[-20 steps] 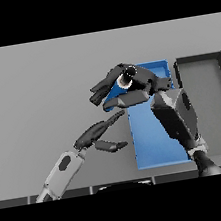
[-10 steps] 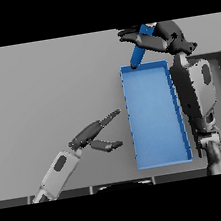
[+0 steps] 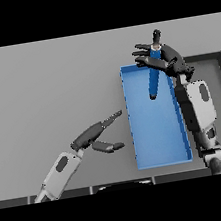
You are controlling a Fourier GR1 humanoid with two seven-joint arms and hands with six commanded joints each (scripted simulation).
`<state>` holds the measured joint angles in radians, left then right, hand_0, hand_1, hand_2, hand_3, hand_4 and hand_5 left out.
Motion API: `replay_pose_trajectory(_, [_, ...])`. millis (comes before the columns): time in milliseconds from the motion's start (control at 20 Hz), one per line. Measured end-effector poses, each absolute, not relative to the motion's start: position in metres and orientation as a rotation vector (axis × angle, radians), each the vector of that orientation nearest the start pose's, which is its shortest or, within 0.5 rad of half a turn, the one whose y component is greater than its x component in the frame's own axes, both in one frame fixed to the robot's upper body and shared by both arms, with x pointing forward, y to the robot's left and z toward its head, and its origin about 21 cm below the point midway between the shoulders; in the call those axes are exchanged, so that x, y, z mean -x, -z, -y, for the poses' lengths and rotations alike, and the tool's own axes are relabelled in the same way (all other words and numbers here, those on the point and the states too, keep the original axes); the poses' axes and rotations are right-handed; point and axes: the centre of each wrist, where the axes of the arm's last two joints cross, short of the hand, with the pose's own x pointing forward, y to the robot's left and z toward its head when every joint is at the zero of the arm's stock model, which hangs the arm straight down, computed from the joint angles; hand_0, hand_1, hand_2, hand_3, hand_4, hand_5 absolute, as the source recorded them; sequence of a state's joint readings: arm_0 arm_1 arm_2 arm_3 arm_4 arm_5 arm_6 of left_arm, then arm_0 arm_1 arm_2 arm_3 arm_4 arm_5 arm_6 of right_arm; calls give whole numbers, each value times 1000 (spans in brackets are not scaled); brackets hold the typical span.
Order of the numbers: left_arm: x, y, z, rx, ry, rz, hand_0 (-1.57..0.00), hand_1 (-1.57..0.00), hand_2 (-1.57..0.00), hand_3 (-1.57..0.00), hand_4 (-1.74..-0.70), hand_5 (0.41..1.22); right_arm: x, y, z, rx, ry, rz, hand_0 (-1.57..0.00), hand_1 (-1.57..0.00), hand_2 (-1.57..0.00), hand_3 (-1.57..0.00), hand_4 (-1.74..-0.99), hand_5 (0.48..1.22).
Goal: Pick up the blue pipe and place it into the blue bin.
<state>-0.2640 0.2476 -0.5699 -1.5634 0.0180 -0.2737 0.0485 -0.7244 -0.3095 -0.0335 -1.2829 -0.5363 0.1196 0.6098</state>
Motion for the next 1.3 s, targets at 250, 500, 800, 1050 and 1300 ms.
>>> replay_pose_trajectory(250, [-264,-39,-133,437,982,1516,1,1,1,1,-884,460,-379,-115,239,-290,-250,1115,-1571,-1571,-1571,-1571,-1591,1114])
replay_pose_trajectory(500, [-264,-41,-131,427,977,1507,1,1,1,1,-885,453,-377,-78,243,-222,-245,860,-836,-746,-712,-574,-1392,1176])
replay_pose_trajectory(800, [-264,-43,-130,435,973,1520,1,1,1,1,-895,453,-370,-76,235,-133,-432,764,-218,-195,-186,-150,-1165,924])
replay_pose_trajectory(1050, [-262,-43,-129,445,979,1521,1,1,1,1,-905,455,-370,-65,231,-28,-559,800,-71,-63,-60,-48,-1125,764])
replay_pose_trajectory(1300, [-259,-38,-133,440,967,1503,1,1,1,1,-915,462,-369,-62,232,-18,-545,823,-23,-20,-19,-15,-1119,695])
